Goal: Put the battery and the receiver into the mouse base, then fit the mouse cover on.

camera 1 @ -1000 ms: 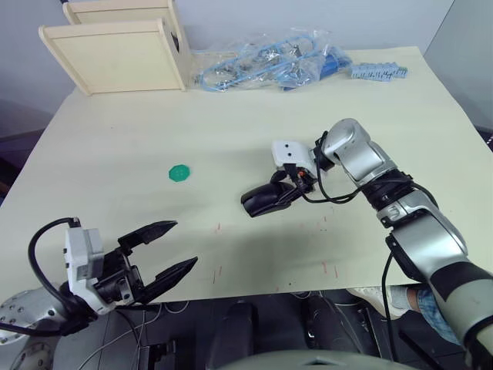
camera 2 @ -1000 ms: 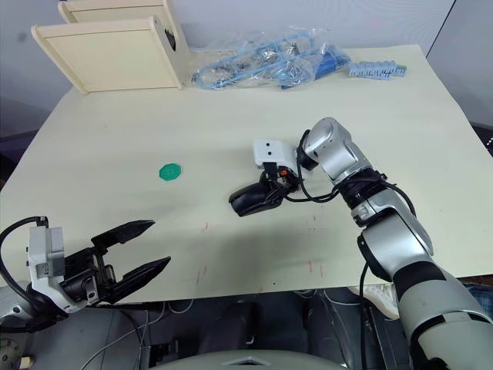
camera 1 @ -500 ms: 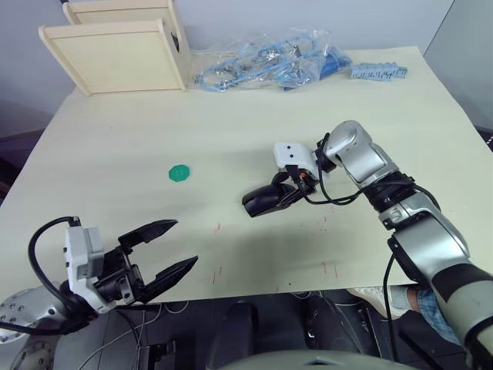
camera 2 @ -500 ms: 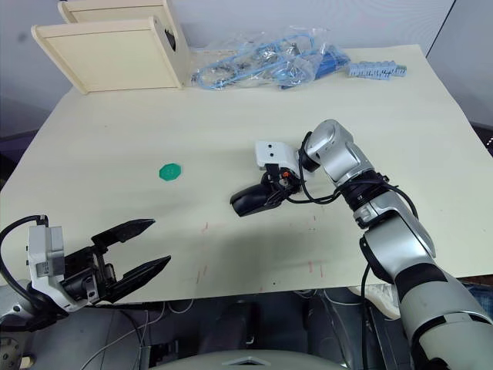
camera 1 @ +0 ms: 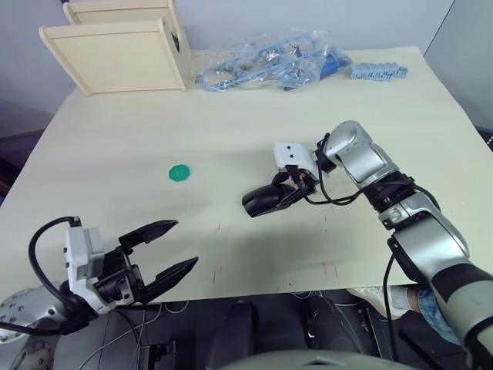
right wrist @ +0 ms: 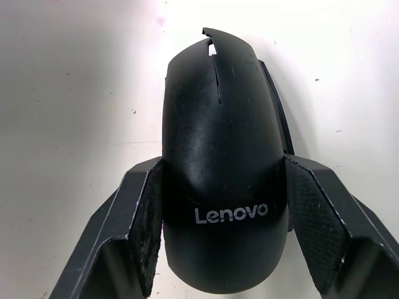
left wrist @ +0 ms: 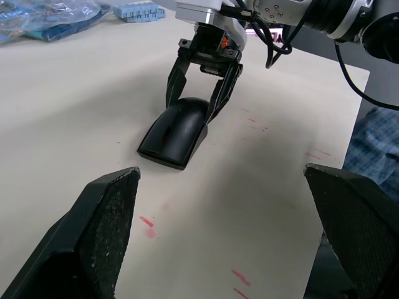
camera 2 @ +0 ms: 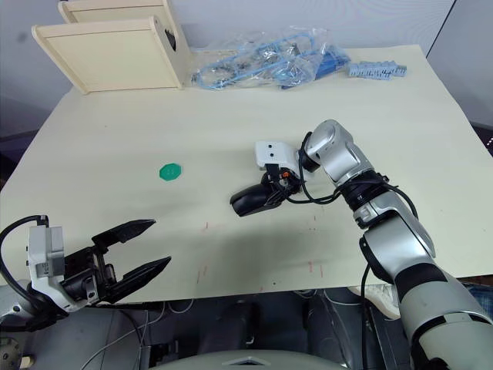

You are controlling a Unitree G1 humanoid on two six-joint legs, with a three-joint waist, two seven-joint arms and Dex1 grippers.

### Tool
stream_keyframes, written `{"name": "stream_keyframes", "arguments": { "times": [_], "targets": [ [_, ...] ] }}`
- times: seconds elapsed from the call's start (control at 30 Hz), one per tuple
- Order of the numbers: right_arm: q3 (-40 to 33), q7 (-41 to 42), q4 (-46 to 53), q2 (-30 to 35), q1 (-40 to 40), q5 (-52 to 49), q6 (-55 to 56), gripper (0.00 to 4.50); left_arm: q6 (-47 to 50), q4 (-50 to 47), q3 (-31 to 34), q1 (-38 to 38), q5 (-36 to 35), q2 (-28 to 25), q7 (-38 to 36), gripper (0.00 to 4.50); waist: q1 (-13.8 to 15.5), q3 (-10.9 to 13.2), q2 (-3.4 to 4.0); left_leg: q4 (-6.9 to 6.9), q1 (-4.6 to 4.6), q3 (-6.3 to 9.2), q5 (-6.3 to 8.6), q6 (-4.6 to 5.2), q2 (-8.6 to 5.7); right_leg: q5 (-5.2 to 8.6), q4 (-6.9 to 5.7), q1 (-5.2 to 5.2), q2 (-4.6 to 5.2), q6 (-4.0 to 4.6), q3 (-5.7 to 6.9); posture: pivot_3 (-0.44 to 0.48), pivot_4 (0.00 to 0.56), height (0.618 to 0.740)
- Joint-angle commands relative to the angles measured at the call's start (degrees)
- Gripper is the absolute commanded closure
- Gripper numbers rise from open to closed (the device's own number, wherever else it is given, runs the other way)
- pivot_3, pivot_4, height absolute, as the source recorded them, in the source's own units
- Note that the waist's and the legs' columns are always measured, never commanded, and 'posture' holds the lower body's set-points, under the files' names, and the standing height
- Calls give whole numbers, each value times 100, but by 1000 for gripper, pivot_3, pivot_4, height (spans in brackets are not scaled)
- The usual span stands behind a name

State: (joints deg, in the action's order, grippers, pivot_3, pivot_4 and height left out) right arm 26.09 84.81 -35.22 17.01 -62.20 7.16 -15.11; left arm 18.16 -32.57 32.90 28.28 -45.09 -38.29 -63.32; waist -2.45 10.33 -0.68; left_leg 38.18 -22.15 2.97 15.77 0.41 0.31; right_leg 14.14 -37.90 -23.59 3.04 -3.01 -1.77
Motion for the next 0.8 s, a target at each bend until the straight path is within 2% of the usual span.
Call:
{"name": "stream_keyframes", "arguments": {
  "times": [0.03, 0.8],
  "targets": [
    [-17, 30, 40, -11, -108, -52, 48, 1861, -54, -9, -10, 7, -30, -28, -18, 0, 0, 0, 0, 0, 0, 0, 0, 0, 0, 0, 0, 0, 0, 0, 0, 0, 150, 740],
    [-27, 10, -369, -90, -306, -46, 394, 1861, -39, -31, -1, 24, -35, -20, -6, 0, -1, 0, 0, 0, 0, 0, 0, 0, 0, 0, 0, 0, 0, 0, 0, 0, 150, 740]
  ]
}}
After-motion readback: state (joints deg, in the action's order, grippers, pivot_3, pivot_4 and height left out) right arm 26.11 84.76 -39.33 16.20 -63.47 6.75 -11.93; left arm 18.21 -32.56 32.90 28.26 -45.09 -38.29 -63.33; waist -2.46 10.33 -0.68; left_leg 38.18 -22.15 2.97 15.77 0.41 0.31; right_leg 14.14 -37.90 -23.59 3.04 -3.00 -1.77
